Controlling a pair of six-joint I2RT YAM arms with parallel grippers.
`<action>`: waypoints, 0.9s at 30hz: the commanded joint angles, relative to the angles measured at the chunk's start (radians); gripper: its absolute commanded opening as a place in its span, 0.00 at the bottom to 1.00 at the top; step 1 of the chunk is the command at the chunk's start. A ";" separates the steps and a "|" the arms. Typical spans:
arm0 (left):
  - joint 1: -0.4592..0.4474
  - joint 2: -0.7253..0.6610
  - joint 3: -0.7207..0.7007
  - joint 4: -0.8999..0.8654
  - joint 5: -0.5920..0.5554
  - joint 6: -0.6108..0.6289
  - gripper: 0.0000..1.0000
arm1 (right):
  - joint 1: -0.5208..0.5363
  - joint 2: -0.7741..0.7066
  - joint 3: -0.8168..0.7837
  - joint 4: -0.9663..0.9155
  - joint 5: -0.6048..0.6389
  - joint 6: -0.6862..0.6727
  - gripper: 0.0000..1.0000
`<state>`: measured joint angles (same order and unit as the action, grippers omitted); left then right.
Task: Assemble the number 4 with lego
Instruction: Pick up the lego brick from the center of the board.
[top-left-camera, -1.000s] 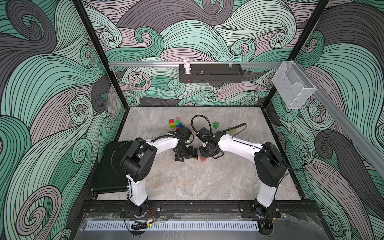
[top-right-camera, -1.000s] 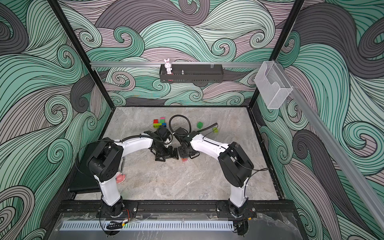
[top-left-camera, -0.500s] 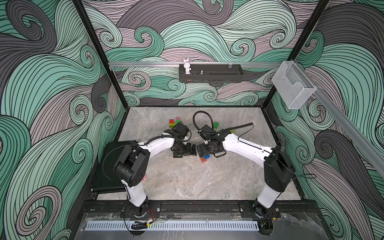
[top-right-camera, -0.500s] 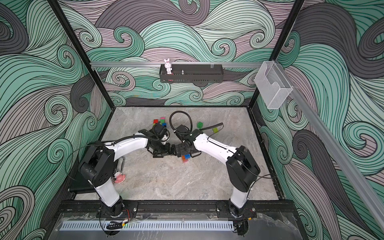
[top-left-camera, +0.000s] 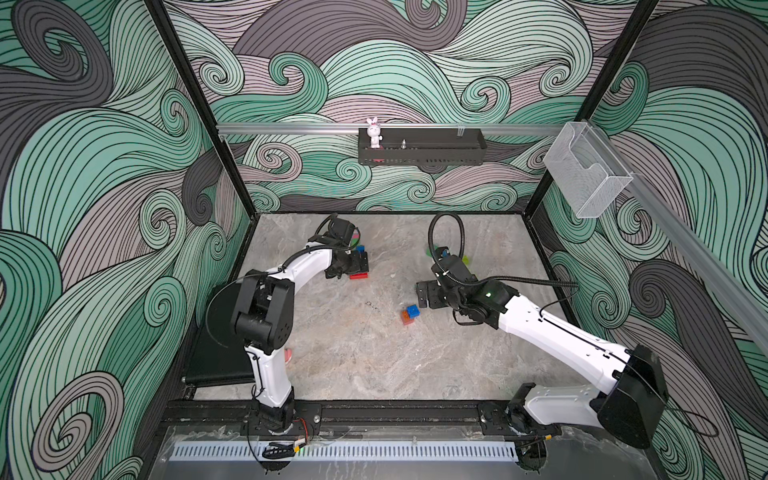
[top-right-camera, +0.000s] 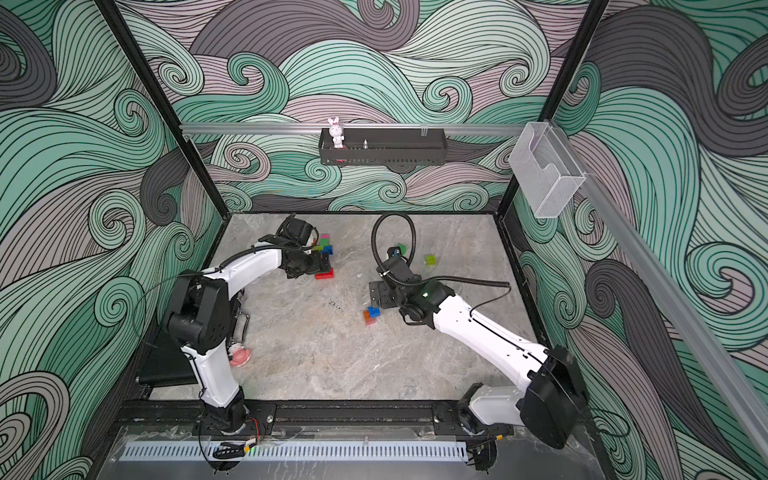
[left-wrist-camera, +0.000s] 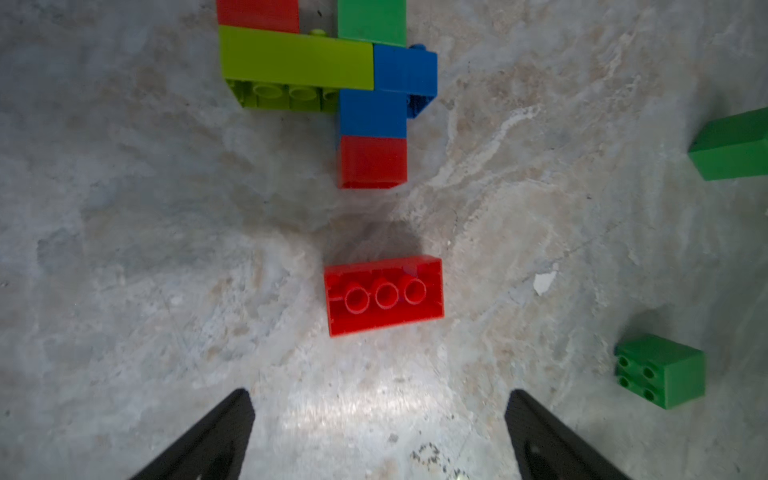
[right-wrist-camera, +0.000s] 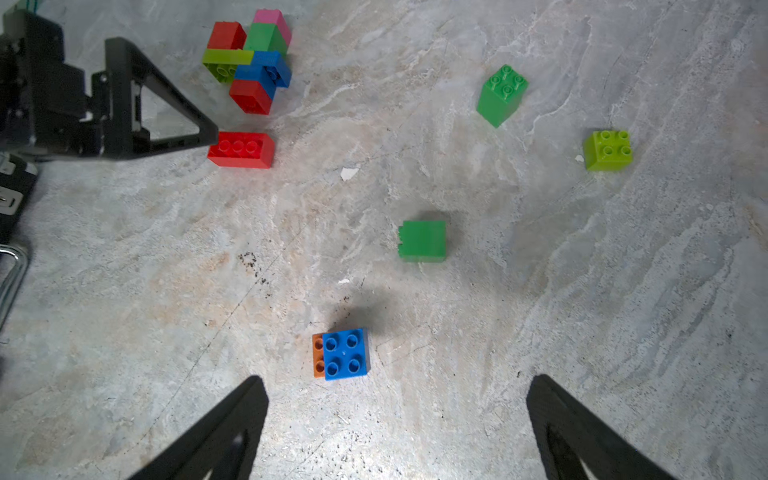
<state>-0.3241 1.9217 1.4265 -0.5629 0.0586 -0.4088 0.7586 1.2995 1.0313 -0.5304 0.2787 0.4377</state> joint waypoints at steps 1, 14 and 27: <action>0.020 0.079 0.056 0.069 0.035 0.097 0.99 | -0.005 -0.048 -0.025 0.027 0.041 -0.023 0.99; 0.003 0.126 -0.026 0.266 0.360 0.189 0.93 | -0.026 -0.126 -0.096 0.054 0.042 -0.061 0.99; -0.080 -0.003 -0.255 0.352 0.125 0.345 0.80 | -0.054 -0.069 -0.079 0.087 -0.030 -0.091 0.99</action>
<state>-0.3885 1.9331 1.1854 -0.2264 0.2657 -0.1265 0.7097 1.2243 0.9352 -0.4572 0.2623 0.3630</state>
